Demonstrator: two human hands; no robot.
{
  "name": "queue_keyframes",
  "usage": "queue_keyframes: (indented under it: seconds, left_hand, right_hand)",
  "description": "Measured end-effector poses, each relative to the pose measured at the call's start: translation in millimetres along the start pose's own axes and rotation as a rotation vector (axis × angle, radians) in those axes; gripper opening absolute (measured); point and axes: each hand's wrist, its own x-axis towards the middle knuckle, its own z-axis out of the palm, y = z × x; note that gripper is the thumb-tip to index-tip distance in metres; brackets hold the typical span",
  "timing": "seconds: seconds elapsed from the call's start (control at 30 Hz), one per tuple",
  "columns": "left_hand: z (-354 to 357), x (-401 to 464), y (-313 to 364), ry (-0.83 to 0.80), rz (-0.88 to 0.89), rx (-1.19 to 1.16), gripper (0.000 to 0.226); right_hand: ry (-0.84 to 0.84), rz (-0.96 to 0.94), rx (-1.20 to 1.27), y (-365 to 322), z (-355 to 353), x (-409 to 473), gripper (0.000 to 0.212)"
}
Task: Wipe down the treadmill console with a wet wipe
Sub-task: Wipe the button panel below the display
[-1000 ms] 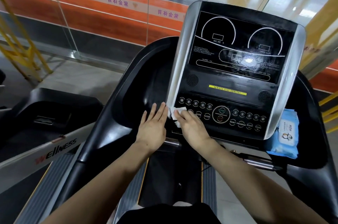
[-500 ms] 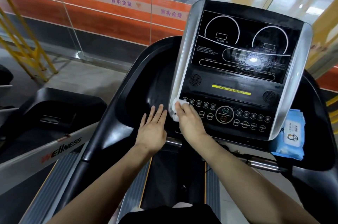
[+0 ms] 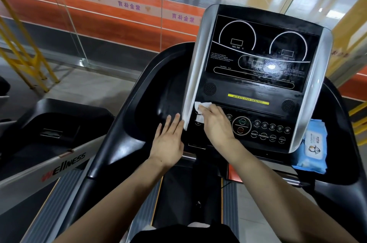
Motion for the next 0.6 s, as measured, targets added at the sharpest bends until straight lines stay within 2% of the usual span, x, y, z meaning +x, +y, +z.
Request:
queue_keyframes:
  seconds: [0.23,0.4,0.6]
  left_hand:
    - [-0.7,-0.3,-2.4,0.001,-0.014,-0.007,0.072]
    - [1.4,-0.6,0.8,0.008,0.0,-0.004,0.072]
    - [3.0,0.0,6.0,0.014,0.023,0.003,0.07]
  right_hand:
    - [-0.018,-0.016,-0.025,-13.5,-1.2,8.5,0.04]
    - [-0.061,-0.041,-0.032,-22.9,-1.0,13.0,0.049]
    - [-0.011,0.068,-0.021,23.1,-3.9,-18.8,0.056]
